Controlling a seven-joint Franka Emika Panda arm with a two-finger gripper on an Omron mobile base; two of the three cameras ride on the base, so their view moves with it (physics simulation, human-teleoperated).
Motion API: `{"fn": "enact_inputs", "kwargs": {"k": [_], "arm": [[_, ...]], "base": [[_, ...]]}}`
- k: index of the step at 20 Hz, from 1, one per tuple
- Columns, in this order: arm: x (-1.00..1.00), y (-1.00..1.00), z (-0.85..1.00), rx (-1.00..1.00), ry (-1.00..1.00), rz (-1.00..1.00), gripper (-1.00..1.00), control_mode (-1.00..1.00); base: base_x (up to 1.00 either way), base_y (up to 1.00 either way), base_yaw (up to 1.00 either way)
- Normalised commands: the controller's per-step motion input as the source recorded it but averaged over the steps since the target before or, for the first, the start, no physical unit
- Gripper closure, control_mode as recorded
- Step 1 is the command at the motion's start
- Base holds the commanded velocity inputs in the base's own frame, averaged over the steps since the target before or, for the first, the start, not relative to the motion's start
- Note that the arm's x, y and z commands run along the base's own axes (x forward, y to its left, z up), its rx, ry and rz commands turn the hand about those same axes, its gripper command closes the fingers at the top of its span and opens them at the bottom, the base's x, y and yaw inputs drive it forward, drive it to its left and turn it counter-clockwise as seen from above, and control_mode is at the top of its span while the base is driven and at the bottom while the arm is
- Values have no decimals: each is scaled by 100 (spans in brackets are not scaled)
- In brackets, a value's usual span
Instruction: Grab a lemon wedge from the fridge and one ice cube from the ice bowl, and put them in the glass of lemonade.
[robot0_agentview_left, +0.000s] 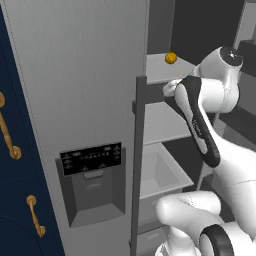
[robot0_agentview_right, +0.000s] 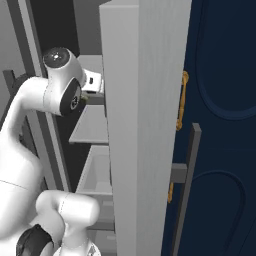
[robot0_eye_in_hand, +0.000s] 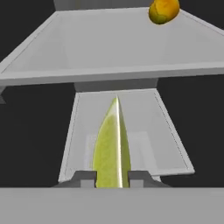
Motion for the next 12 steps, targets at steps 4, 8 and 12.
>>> {"fn": "enact_inputs", "kwargs": {"k": [4, 8, 12], "arm": [[-100, -3, -38, 0, 5, -13, 100, -100], [-100, 0, -25, 0, 0, -2, 100, -100], [-97, 7, -35, 0, 0, 0, 100, -100]], "base": [[0, 0, 0], [0, 0, 0], [0, 0, 0]]}}
